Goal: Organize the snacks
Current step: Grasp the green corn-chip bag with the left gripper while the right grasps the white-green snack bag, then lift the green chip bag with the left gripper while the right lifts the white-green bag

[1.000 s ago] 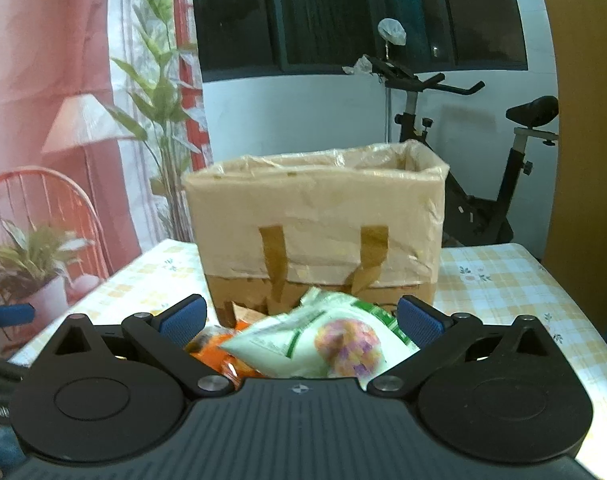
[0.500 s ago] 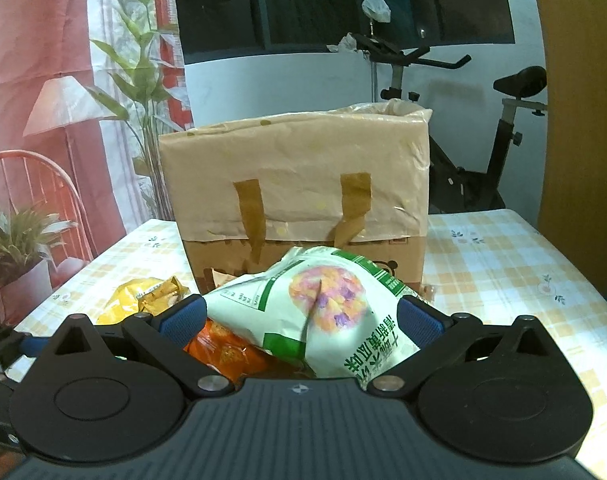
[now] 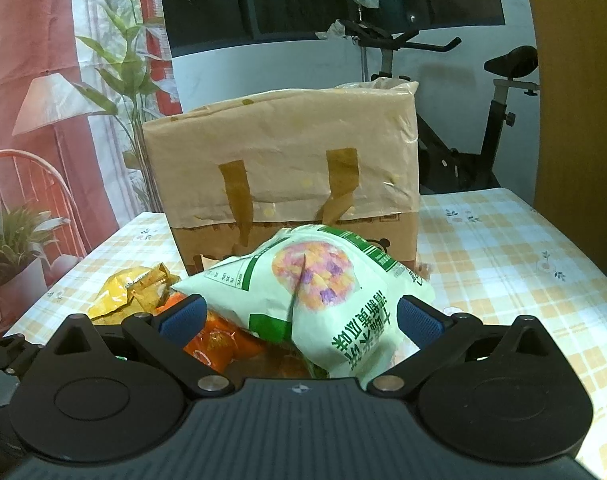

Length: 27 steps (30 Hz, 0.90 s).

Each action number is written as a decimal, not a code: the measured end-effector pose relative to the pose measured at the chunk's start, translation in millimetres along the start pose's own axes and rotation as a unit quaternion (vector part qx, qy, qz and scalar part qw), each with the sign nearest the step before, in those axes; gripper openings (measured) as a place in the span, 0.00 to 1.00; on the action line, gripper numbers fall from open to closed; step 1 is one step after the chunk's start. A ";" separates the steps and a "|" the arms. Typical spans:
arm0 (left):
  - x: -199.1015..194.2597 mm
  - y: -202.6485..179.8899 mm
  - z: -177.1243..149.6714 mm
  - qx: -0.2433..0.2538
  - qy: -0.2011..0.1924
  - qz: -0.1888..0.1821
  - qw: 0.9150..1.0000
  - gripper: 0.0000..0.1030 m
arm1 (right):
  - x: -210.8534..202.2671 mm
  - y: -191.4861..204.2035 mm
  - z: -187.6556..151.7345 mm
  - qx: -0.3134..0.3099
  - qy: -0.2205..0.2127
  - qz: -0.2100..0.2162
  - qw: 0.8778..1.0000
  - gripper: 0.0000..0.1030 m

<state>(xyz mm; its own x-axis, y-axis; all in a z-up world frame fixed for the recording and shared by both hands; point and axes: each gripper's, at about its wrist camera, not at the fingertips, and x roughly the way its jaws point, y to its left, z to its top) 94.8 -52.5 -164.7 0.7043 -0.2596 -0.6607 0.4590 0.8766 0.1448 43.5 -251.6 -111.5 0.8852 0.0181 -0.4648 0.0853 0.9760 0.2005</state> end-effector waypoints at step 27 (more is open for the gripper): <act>-58.9 27.3 2.0 -0.071 -0.039 0.043 0.996 0.83 | -5.5 -7.4 -7.1 0.023 0.007 -0.001 1.000 1.00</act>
<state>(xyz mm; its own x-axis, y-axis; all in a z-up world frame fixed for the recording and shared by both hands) 67.0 -14.1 -120.3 0.7799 -0.2063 -0.5909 0.3173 0.9441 0.0893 34.8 -257.4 -116.6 0.8789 0.0194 -0.4766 0.1080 0.9652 0.2383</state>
